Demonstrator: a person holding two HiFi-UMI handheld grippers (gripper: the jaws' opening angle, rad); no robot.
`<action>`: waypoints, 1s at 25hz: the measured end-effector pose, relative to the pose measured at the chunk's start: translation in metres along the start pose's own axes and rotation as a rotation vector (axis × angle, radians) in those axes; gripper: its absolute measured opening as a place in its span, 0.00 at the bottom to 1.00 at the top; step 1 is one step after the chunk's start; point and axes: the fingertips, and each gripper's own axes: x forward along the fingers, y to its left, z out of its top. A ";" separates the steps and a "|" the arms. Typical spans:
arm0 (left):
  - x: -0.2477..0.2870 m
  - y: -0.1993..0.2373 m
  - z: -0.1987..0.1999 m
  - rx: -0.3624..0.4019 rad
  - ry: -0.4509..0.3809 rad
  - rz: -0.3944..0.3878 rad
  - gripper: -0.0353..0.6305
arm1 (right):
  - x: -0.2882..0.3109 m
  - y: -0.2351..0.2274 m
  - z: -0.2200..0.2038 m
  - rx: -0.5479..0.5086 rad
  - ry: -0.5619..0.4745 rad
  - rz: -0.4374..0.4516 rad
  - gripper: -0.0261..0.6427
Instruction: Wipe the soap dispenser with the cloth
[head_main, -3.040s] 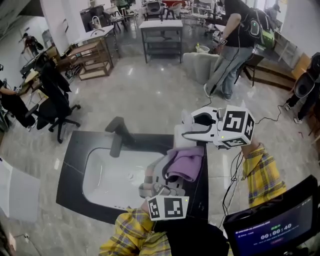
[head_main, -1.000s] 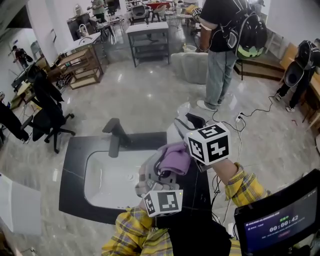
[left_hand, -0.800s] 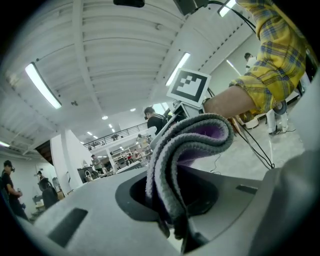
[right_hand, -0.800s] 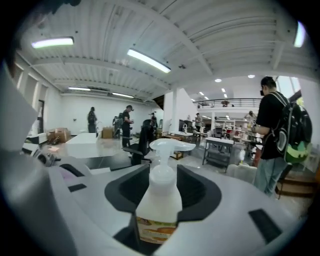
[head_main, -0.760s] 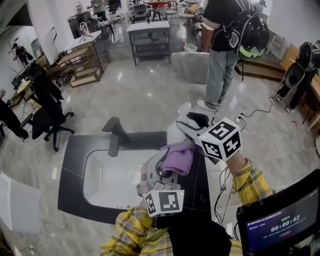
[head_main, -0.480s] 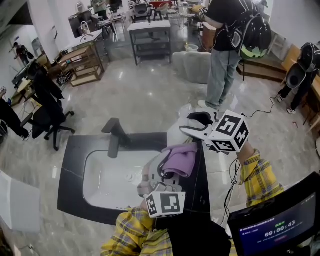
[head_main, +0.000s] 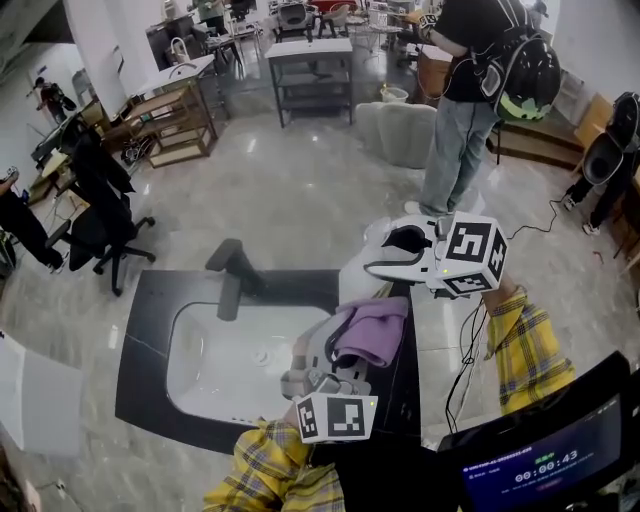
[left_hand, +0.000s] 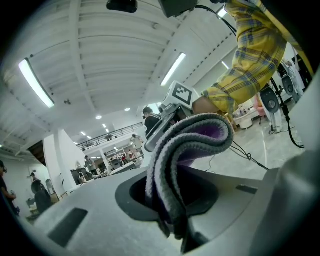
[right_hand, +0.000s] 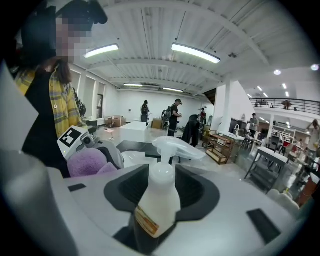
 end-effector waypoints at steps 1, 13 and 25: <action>0.000 -0.001 0.001 -0.002 0.000 0.000 0.16 | 0.000 0.000 0.000 0.002 -0.008 0.018 0.27; 0.002 0.008 -0.006 -0.015 0.025 0.038 0.16 | -0.003 -0.008 0.001 0.125 -0.074 -0.159 0.26; -0.015 0.021 -0.008 0.003 0.039 0.080 0.16 | -0.009 -0.015 -0.002 0.339 -0.041 -0.512 0.26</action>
